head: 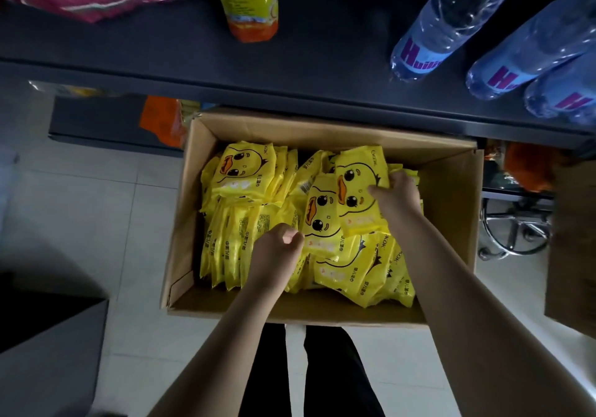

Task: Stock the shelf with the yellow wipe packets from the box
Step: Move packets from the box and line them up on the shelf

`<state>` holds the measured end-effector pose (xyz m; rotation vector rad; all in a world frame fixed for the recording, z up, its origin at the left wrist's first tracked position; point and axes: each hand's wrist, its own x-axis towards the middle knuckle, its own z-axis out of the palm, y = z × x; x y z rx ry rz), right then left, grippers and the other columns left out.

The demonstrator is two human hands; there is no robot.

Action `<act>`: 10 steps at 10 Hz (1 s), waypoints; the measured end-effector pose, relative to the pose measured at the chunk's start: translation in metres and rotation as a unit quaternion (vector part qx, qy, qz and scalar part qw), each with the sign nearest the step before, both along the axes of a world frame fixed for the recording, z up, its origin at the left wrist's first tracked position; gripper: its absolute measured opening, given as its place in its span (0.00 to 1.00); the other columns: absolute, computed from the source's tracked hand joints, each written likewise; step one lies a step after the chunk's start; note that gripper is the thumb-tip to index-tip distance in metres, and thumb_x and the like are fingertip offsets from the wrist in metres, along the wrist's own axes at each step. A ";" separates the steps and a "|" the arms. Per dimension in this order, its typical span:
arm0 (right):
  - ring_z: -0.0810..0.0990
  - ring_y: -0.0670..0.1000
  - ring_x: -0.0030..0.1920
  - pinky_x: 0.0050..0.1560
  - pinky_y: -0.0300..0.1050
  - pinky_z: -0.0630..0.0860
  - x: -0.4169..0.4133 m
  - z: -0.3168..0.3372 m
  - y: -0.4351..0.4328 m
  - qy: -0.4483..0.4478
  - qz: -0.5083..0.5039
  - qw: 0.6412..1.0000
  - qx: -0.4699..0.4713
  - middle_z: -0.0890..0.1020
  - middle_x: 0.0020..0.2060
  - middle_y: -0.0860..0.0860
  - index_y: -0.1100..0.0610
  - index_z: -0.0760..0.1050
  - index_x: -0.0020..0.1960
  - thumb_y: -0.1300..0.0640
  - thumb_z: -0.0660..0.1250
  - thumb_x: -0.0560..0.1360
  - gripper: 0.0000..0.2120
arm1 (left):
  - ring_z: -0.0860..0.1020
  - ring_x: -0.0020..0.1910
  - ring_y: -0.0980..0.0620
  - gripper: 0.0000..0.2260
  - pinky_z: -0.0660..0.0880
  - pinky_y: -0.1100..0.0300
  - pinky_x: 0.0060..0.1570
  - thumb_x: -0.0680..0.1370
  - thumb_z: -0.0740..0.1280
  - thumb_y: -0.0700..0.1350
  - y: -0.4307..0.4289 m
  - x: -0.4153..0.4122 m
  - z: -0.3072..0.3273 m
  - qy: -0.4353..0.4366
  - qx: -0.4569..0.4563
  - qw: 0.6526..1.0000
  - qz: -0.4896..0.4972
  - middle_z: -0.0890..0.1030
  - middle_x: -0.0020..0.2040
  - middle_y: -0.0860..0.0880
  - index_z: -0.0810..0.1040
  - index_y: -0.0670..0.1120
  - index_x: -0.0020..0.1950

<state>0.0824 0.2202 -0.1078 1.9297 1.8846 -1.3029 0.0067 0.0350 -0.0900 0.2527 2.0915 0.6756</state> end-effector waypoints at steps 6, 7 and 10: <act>0.77 0.55 0.49 0.44 0.44 0.70 0.085 0.009 0.033 0.000 -0.059 0.996 0.073 0.79 0.55 0.56 0.60 0.70 0.63 0.60 0.66 0.76 0.16 | 0.70 0.68 0.52 0.26 0.75 0.67 0.49 0.80 0.56 0.56 0.113 0.106 -0.007 -0.380 0.154 0.627 0.663 0.69 0.70 0.46 0.62 0.42 0.72; 0.75 0.53 0.47 0.39 0.40 0.69 0.089 0.004 0.028 -0.005 -0.049 0.997 0.061 0.79 0.53 0.55 0.60 0.70 0.63 0.59 0.65 0.76 0.16 | 0.71 0.66 0.53 0.25 0.74 0.67 0.41 0.79 0.58 0.57 0.118 0.102 -0.008 -0.365 0.128 0.613 0.689 0.74 0.65 0.48 0.68 0.40 0.68; 0.76 0.51 0.46 0.45 0.43 0.71 0.086 -0.002 0.009 0.045 -0.048 0.998 0.023 0.79 0.49 0.53 0.58 0.74 0.56 0.58 0.64 0.77 0.09 | 0.66 0.70 0.43 0.28 0.74 0.52 0.56 0.78 0.62 0.45 0.099 0.068 -0.035 -0.243 0.218 -0.126 0.937 0.57 0.75 0.41 0.55 0.45 0.75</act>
